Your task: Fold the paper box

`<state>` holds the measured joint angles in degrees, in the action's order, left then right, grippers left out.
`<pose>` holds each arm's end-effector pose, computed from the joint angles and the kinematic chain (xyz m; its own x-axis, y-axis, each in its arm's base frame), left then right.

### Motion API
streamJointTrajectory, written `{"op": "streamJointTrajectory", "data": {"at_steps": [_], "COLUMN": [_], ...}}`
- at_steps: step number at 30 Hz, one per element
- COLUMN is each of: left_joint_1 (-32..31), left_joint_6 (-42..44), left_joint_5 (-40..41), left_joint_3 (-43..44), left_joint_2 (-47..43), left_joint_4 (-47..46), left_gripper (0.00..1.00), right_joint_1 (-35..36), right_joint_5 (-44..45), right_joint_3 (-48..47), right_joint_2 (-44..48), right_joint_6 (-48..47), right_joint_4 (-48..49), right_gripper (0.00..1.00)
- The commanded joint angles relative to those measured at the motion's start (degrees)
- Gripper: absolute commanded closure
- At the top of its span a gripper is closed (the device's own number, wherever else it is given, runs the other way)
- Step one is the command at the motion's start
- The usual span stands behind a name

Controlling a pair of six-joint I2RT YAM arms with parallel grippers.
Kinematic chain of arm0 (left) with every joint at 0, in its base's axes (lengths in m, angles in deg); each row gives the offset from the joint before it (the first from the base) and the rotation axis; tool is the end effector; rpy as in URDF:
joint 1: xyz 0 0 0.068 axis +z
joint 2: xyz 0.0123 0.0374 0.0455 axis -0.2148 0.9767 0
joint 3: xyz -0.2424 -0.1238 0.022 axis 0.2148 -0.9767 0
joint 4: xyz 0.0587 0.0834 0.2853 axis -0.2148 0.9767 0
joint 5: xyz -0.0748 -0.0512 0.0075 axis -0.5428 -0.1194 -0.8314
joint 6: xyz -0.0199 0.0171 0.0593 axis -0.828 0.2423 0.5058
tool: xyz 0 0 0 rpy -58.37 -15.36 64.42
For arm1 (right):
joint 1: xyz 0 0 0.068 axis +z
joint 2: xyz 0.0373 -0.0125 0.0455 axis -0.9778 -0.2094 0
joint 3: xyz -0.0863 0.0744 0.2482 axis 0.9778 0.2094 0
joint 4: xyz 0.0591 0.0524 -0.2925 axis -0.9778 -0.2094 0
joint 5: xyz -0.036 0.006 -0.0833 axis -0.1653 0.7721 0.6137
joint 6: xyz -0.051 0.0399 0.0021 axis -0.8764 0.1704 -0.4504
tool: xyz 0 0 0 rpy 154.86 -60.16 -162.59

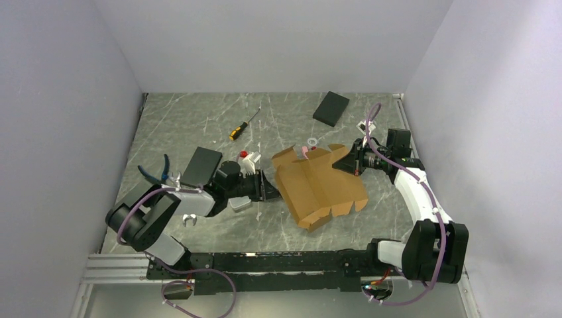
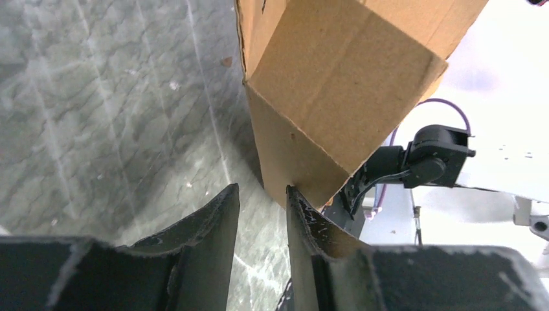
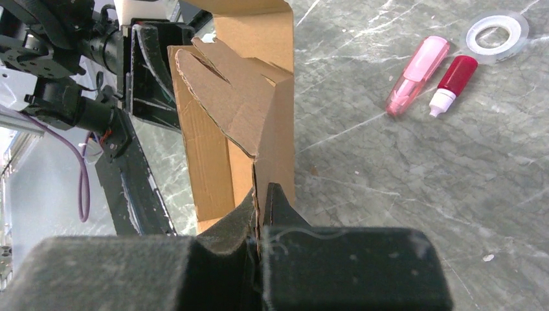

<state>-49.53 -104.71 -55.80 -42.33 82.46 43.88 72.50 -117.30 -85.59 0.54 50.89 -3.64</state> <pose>0.2289 -0.2063 0.1081 -0.8720 -0.1372 -0.4700 0.3740 0.4328 -0.8202 0.2876 0.0175 0.2328 -0.6054 -0.0193 -0.7957 -0.6817 0.5286 0.5058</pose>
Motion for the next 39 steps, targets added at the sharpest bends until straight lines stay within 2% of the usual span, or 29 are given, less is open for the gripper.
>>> {"op": "streamJointTrajectory", "data": {"at_steps": [1, 16, 24, 28, 35, 39], "left_joint_1": [0.2, 0.3, 0.2, 0.2, 0.2, 0.2], "left_joint_6": [-2.2, -7.0, -9.5, -11.4, -16.9, -16.9], "left_joint_5": [-3.1, -3.4, -2.4, -3.2, -3.6, -2.3], "left_joint_3": [3.3, 5.5, 7.6, 8.0, 6.7, 7.1], "left_joint_2": [2.0, 6.4, 9.4, 12.6, 20.2, 21.3], "left_joint_4": [-6.2, -7.7, -7.0, -11.8, -29.5, -31.2], "left_gripper": [0.61, 0.41, 0.37, 0.37, 0.31, 0.29], "right_joint_1": [0.4, 1.2, 2.0, 2.2, 2.3, 2.3], "right_joint_5": [-2.1, -2.3, -2.8, -3.1, -4.1, -4.4], "right_joint_3": [0.0, 0.1, 0.2, 0.4, 0.7, 0.6], "right_joint_2": [-0.1, -0.4, -1.2, -1.7, -2.5, -2.6], "right_joint_6": [-0.1, -0.1, 0.2, 0.8, 2.0, 2.4], "right_joint_4": [2.1, 2.0, 2.3, 2.7, 3.6, 3.9], "right_gripper": [1.0, 1.0, 1.0, 1.0, 1.0, 1.0]}}
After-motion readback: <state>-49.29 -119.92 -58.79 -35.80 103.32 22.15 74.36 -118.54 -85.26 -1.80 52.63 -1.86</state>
